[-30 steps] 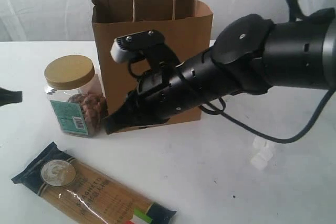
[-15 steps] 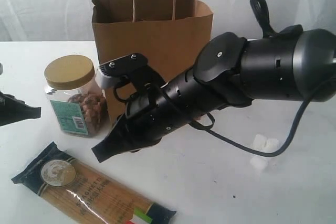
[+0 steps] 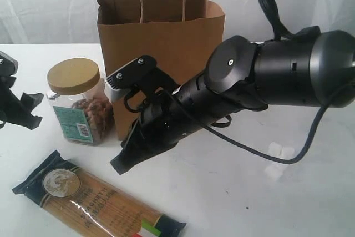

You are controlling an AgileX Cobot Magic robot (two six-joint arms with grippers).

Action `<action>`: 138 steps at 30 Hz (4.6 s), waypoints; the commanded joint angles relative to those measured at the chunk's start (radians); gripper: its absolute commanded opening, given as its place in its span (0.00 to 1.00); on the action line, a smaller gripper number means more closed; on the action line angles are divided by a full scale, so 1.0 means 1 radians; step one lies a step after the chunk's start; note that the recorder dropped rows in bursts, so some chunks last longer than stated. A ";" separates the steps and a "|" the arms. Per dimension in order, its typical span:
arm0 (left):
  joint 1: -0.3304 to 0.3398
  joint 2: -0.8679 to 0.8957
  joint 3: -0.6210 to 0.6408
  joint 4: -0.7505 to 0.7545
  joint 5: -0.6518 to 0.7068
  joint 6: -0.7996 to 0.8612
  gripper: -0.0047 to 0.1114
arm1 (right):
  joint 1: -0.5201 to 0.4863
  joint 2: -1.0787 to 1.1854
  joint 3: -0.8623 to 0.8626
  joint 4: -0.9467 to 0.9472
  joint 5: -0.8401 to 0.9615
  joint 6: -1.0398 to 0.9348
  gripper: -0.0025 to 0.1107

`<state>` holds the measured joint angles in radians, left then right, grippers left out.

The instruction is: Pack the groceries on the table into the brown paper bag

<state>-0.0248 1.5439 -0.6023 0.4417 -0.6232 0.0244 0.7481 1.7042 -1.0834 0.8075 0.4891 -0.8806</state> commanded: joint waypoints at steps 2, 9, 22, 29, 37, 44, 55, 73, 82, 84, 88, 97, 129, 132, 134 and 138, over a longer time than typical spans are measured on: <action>0.003 -0.008 -0.003 0.008 -0.016 0.026 0.95 | 0.000 -0.004 -0.004 -0.002 -0.025 -0.006 0.02; 0.003 -0.008 -0.003 0.022 -0.049 -0.087 0.95 | 0.000 -0.004 -0.004 -0.002 -0.054 -0.006 0.02; 0.003 -0.058 -0.003 0.362 0.045 -0.593 0.95 | 0.000 -0.004 -0.004 -0.002 -0.107 -0.006 0.02; 0.003 -0.066 -0.003 0.955 -0.006 -1.048 0.95 | 0.000 -0.004 -0.004 -0.002 -0.162 -0.006 0.02; 0.003 -0.066 -0.003 1.026 0.002 -1.065 0.95 | 0.000 -0.004 -0.004 -0.002 -0.161 -0.002 0.02; 0.003 -0.003 -0.003 0.758 -0.085 -0.701 0.95 | 0.000 -0.004 -0.004 -0.002 -0.128 -0.002 0.02; 0.003 0.100 -0.005 0.654 -0.179 -0.512 0.95 | 0.000 -0.004 -0.004 -0.002 -0.048 -0.002 0.02; 0.003 0.254 -0.141 0.537 -0.226 -0.421 0.95 | 0.000 -0.004 -0.002 -0.002 0.026 -0.002 0.02; 0.003 0.254 -0.141 0.539 -0.217 -0.421 0.95 | 0.000 -0.004 -0.002 -0.002 0.028 -0.002 0.02; 0.003 0.254 -0.141 0.539 -0.217 -0.421 0.95 | 0.000 -0.004 -0.002 -0.002 0.028 -0.002 0.02; 0.003 0.254 -0.141 0.539 -0.219 -0.421 0.95 | 0.000 -0.004 -0.002 -0.002 0.028 -0.002 0.02; 0.003 0.254 -0.141 0.539 -0.212 -0.413 0.95 | 0.000 -0.004 -0.002 -0.002 0.034 -0.002 0.02; 0.280 0.399 -0.362 1.044 -0.554 -0.813 0.95 | 0.000 -0.004 -0.002 -0.002 0.061 -0.002 0.02; 0.280 0.447 -0.428 1.046 -0.598 -0.843 0.95 | 0.000 -0.004 -0.002 -0.002 0.060 -0.002 0.02; 0.280 0.461 -0.465 1.074 -0.598 -0.896 0.95 | 0.000 -0.004 -0.002 -0.002 0.060 -0.002 0.02; 0.280 0.476 -0.517 1.152 -0.598 -0.898 0.95 | 0.000 -0.004 -0.002 0.000 0.063 -0.002 0.02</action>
<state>0.2527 2.0134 -1.0842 1.5458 -1.2063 -0.8522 0.7481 1.7042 -1.0834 0.8053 0.5565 -0.8806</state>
